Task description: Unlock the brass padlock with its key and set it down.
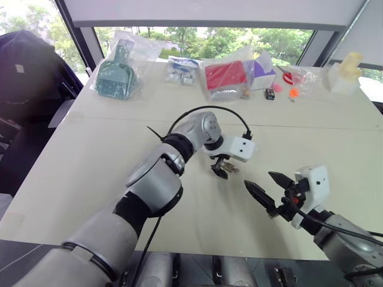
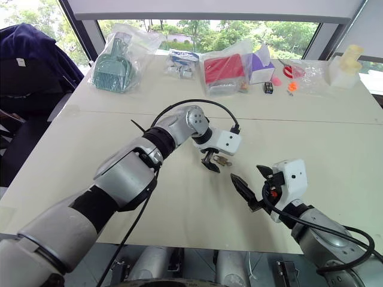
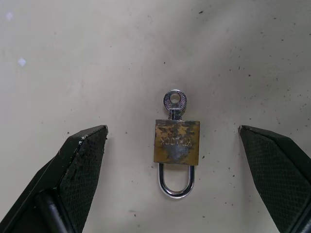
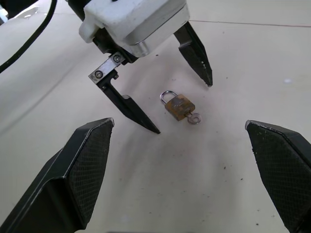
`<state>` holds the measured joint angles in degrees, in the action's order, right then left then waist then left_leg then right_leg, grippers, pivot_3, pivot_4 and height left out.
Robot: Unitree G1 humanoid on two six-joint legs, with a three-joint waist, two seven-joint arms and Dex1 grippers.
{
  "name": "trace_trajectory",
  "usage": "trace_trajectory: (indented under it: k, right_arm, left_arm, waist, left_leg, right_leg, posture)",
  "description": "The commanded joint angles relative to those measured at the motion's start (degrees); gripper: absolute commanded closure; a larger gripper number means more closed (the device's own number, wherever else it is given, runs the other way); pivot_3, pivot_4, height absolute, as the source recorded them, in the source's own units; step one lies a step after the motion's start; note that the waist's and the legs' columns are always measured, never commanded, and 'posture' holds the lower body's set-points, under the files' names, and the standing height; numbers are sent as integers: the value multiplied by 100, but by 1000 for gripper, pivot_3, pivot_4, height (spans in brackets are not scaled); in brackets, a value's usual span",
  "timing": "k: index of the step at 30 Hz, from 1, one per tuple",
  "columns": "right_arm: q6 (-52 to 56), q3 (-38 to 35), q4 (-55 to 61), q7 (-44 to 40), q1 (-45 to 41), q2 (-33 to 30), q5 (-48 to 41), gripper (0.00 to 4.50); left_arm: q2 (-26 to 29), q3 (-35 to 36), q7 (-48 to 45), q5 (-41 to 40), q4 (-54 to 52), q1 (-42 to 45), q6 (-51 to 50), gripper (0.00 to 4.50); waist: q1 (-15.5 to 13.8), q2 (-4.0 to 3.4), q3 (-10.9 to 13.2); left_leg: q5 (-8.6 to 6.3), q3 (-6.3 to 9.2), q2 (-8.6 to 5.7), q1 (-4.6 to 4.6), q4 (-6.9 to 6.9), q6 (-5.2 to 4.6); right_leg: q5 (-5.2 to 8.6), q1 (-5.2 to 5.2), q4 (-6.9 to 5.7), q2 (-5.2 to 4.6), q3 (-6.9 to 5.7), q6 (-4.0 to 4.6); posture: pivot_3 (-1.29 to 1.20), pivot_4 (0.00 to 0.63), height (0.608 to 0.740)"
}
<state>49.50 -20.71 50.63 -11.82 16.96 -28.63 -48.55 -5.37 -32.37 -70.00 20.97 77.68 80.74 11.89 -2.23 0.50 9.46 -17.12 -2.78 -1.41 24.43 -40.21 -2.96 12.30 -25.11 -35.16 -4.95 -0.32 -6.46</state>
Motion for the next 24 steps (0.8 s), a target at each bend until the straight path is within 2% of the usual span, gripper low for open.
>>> trace_trajectory:
  k: [1,6,8,10,12,15,19,21,24]
  right_arm:
    - [-168,-28,253,75,54,11,-72,0]
    - [-215,0,244,149,66,2,-95,0]
    - [-226,26,218,163,46,-5,-107,0]
    - [-201,87,144,219,-67,43,-187,0]
    - [-133,126,27,333,-192,125,-370,0]
    - [14,218,-287,561,-595,207,-679,0]
    - [-45,342,-577,646,-1067,177,-617,0]
    - [16,548,-721,496,-1428,141,-760,0]
    - [45,634,-958,485,-2015,334,-1408,0]
  left_arm:
    - [-26,-19,-124,281,84,71,-294,1340]
    - [2,-203,-545,583,84,67,-303,3792]
    - [19,-234,-529,680,70,60,-223,3828]
    - [150,-371,33,908,-29,106,296,3828]
    - [248,-193,300,802,-136,166,695,3828]
    - [487,463,-40,159,-381,136,1116,3828]
    - [915,918,-367,-292,-793,-83,1387,3828]
    - [1311,1149,-603,-598,-1462,-394,1440,3828]
    - [1655,1494,-701,-1134,-2878,-1079,846,3828]
  waist:
    - [0,1,-1]
    - [18,1,-2]
    - [25,1,-2]
    - [25,1,-2]
    - [25,1,-2]
    - [27,1,-2]
    - [13,-1,-4]
    - [36,-3,-4]
    - [140,-3,-4]
  left_leg:
    - [0,0,0,-2,0,0]
    - [0,0,1,-18,-3,0]
    - [0,0,5,-20,-3,0]
    - [0,0,10,-21,-3,0]
    - [0,0,15,-29,-3,0]
    - [0,0,21,-28,-3,0]
    - [0,0,21,-17,-2,0]
    - [0,-4,17,-9,-2,0]
    - [1,-3,18,-7,2,1]
  right_leg:
    - [0,3,0,0,0,0]
    - [10,19,1,0,0,17]
    - [10,20,2,3,0,17]
    - [9,20,1,8,1,16]
    - [8,24,1,12,2,15]
    - [8,22,0,15,4,16]
    - [0,12,-1,-1,2,3]
    - [-1,3,-2,-5,2,1]
    - [-2,0,-4,-9,7,1]
  posture:
    - [0,150,740]
    - [0,150,740]
    - [0,150,740]
    - [0,150,740]
    - [0,150,740]
    - [0,150,740]
    - [0,150,740]
    - [0,150,740]
    - [0,150,740]
